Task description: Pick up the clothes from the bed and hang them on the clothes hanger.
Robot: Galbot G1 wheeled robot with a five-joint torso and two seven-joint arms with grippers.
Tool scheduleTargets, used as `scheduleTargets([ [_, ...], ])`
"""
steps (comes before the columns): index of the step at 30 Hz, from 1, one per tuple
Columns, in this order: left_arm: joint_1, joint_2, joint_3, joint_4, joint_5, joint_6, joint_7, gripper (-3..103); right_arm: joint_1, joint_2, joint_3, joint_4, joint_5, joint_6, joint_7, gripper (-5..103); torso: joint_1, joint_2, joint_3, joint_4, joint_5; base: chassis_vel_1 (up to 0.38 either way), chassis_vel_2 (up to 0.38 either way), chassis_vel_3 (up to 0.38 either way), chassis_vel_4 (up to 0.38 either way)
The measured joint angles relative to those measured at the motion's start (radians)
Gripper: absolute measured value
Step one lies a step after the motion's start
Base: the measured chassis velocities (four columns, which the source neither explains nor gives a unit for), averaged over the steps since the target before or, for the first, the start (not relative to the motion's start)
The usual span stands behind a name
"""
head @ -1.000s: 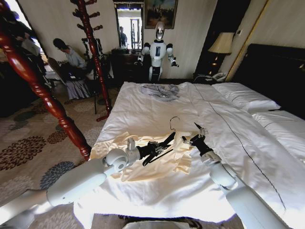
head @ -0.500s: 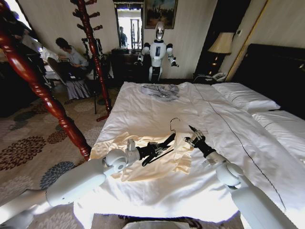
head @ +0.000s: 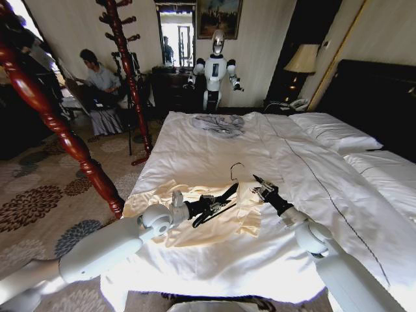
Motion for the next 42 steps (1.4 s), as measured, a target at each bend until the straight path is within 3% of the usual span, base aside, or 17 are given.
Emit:
scheduleTargets([
  [6,0.002,0.007,-0.024,-0.019,-0.017,0.008,-0.037,14,-0.003,0.000,0.000,-0.004,0.002,0.000,0.012,22,0.000,0.000,0.000,0.0000,0.0000,0.000,0.000,0.000,0.000],
  [8,0.002,0.024,-0.042,-0.031,-0.020,0.012,-0.064,23,-0.009,0.001,0.005,-0.013,0.007,-0.010,0.019,22,0.000,0.000,0.000,0.0002,0.0000,0.000,0.000,0.000,0.000],
  [10,0.003,0.027,-0.048,-0.034,-0.019,0.012,-0.068,23,-0.011,0.001,0.006,-0.014,0.007,-0.013,0.020,21,0.000,0.000,0.000,-0.0001,0.0000,0.000,0.000,0.000,0.000],
  [11,0.010,0.034,-0.058,-0.040,-0.017,0.013,-0.074,34,-0.014,0.003,0.007,-0.016,0.013,-0.017,0.025,19,0.000,0.000,0.000,-0.0002,0.0002,0.000,0.000,0.000,0.000],
  [14,0.017,0.043,-0.073,-0.046,-0.014,0.013,-0.082,39,-0.016,0.007,0.008,-0.020,0.016,-0.022,0.030,19,0.000,0.000,0.000,0.0001,0.0000,0.000,0.000,0.000,0.000],
  [17,0.030,0.062,-0.105,-0.060,-0.009,0.013,-0.093,56,-0.020,0.013,0.009,-0.029,0.029,-0.033,0.041,19,0.000,0.000,0.000,0.0002,0.0000,0.000,0.000,0.000,0.000],
  [19,0.034,0.066,-0.112,-0.063,-0.009,0.013,-0.095,56,-0.021,0.015,0.009,-0.031,0.035,-0.038,0.044,19,0.000,0.000,0.000,0.0002,0.0000,0.000,0.000,0.000,0.000],
  [20,0.044,0.076,-0.128,-0.071,-0.006,0.013,-0.098,66,-0.023,0.019,0.009,-0.034,0.046,-0.049,0.051,19,0.000,0.000,0.000,-0.0002,0.0000,0.000,0.000,0.000,0.000],
  [23,0.067,0.090,-0.157,-0.084,0.002,0.013,-0.100,72,-0.025,0.022,0.009,-0.037,0.059,-0.061,0.058,19,0.000,0.000,0.000,-0.0001,0.0000,0.000,0.000,0.000,0.000],
  [26,0.131,0.116,-0.252,-0.110,0.012,0.013,-0.119,88,-0.031,0.031,0.012,-0.043,0.103,-0.093,0.077,19,0.000,0.000,0.000,0.0001,-0.0001,0.000,0.000,0.000,0.000],
  [29,0.169,0.128,-0.313,-0.118,0.012,0.012,-0.129,93,-0.033,0.034,0.015,-0.048,0.119,-0.103,0.086,19,0.000,0.000,0.000,-0.0001,0.0000,0.000,0.000,0.000,0.000],
  [30,0.224,0.138,-0.386,-0.122,0.010,0.012,-0.147,97,-0.033,0.037,0.017,-0.053,0.126,-0.105,0.092,19,0.000,0.000,0.000,-0.0001,0.0001,0.000,0.000,0.000,0.000],
  [33,0.282,0.143,-0.453,-0.121,0.001,0.012,-0.167,100,-0.033,0.040,0.017,-0.056,0.128,-0.105,0.096,19,0.000,0.000,0.000,0.0003,-0.0001,0.000,0.000,0.000,0.000],
  [36,0.369,0.135,-0.534,-0.102,-0.031,0.018,-0.235,100,-0.035,0.043,0.012,-0.056,0.128,-0.105,0.099,19,0.000,0.000,0.000,-0.0001,-0.0001,0.000,0.000,0.000,0.000],
  [42,0.444,0.108,-0.589,-0.066,-0.076,0.033,-0.300,100,-0.035,0.043,0.004,-0.056,0.124,-0.103,0.100,19,0.000,0.000,0.000,0.0003,-0.0001,0.000,0.000,0.000,0.000],
])
